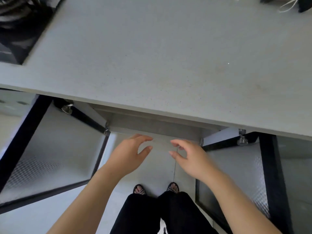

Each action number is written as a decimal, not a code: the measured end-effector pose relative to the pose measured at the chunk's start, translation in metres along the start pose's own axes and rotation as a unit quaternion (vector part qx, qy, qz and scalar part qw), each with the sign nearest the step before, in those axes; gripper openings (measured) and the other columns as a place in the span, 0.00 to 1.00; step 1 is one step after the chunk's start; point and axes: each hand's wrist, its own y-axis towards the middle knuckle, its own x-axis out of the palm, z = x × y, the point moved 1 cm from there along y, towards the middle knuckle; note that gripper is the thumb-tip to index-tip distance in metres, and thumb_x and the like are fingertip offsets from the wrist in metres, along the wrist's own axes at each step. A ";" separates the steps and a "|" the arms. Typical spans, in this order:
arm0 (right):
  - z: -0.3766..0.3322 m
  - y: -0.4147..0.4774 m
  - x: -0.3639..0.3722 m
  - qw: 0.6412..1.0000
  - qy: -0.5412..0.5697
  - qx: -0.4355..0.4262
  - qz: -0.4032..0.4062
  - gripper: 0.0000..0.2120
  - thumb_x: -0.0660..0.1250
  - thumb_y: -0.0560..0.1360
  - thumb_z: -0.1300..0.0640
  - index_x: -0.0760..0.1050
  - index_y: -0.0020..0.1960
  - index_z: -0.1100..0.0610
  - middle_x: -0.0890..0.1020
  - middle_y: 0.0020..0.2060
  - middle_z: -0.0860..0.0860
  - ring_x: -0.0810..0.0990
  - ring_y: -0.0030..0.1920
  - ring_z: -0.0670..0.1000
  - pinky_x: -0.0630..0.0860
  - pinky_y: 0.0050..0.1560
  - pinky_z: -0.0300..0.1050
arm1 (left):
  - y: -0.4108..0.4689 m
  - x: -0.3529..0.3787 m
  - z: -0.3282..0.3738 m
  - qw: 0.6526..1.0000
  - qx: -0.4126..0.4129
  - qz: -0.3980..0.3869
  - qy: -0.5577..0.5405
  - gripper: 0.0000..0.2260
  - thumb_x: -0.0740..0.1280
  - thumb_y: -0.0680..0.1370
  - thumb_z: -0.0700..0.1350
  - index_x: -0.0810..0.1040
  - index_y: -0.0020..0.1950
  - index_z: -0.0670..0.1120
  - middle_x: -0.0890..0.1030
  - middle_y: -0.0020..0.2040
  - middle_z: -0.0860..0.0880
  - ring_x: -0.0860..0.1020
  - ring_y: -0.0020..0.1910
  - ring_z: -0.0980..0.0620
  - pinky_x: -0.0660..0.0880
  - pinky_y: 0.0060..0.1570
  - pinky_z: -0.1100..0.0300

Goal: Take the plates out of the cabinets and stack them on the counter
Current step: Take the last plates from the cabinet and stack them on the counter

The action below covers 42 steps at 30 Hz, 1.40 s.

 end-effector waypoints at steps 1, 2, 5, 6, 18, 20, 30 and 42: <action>0.010 0.010 0.009 1.000 -0.001 -0.003 0.004 0.19 0.63 0.76 0.47 0.70 0.66 0.48 0.76 0.59 0.43 0.73 0.59 0.43 0.66 0.56 0.36 | 0.011 0.011 -0.010 1.000 0.005 0.005 0.005 0.15 0.61 0.78 0.53 0.73 0.65 0.54 0.75 0.64 0.56 0.75 0.59 0.55 0.70 0.53 0.65; 0.020 0.022 0.019 1.000 -0.003 -0.006 0.007 0.19 0.63 0.76 0.47 0.70 0.66 0.48 0.76 0.59 0.43 0.73 0.59 0.43 0.66 0.56 0.36 | 0.022 0.022 -0.021 1.000 0.011 0.012 0.010 0.15 0.61 0.78 0.53 0.73 0.65 0.53 0.75 0.64 0.55 0.75 0.60 0.54 0.70 0.54 0.63; 0.053 0.056 0.048 1.000 -0.001 -0.018 0.025 0.19 0.63 0.76 0.47 0.70 0.66 0.47 0.76 0.60 0.44 0.73 0.59 0.43 0.65 0.53 0.35 | 0.061 0.058 -0.051 0.998 0.037 0.034 0.022 0.15 0.62 0.78 0.51 0.74 0.64 0.52 0.76 0.63 0.53 0.75 0.61 0.53 0.68 0.56 0.63; 0.065 0.069 0.058 0.999 -0.001 -0.024 0.034 0.19 0.64 0.76 0.47 0.71 0.66 0.47 0.76 0.60 0.44 0.73 0.59 0.43 0.65 0.53 0.33 | 0.074 0.069 -0.061 0.998 0.044 0.044 0.028 0.15 0.62 0.78 0.51 0.74 0.64 0.52 0.76 0.63 0.53 0.74 0.61 0.53 0.67 0.55 0.64; 0.186 0.201 0.128 0.979 -0.048 -0.112 0.166 0.19 0.65 0.75 0.47 0.73 0.64 0.50 0.78 0.59 0.46 0.75 0.58 0.44 0.66 0.52 0.32 | 0.228 0.178 -0.158 0.978 0.132 0.154 0.054 0.15 0.66 0.75 0.45 0.77 0.62 0.47 0.77 0.61 0.46 0.77 0.58 0.46 0.71 0.56 0.59; 0.196 0.213 0.130 0.973 -0.050 -0.132 0.183 0.18 0.66 0.75 0.48 0.74 0.63 0.51 0.78 0.58 0.47 0.76 0.58 0.46 0.69 0.57 0.36 | 0.245 0.187 -0.166 0.968 0.159 0.176 0.080 0.15 0.64 0.73 0.48 0.79 0.58 0.46 0.79 0.58 0.44 0.78 0.56 0.43 0.73 0.55 0.57; 0.225 0.255 0.117 0.963 -0.079 -0.143 0.215 0.16 0.69 0.73 0.52 0.77 0.58 0.56 0.81 0.52 0.51 0.78 0.52 0.50 0.70 0.54 0.37 | 0.294 0.203 -0.187 0.976 0.047 0.145 0.155 0.26 0.62 0.75 0.59 0.64 0.72 0.55 0.60 0.75 0.52 0.56 0.75 0.47 0.56 0.69 0.40; 0.241 0.312 0.116 0.934 -0.104 -0.171 0.296 0.13 0.70 0.72 0.57 0.78 0.55 0.60 0.81 0.50 0.56 0.79 0.50 0.56 0.68 0.49 0.35 | 0.303 0.204 -0.210 0.966 0.058 0.135 0.214 0.39 0.42 0.66 0.70 0.62 0.73 0.54 0.61 0.75 0.50 0.58 0.73 0.45 0.60 0.68 0.41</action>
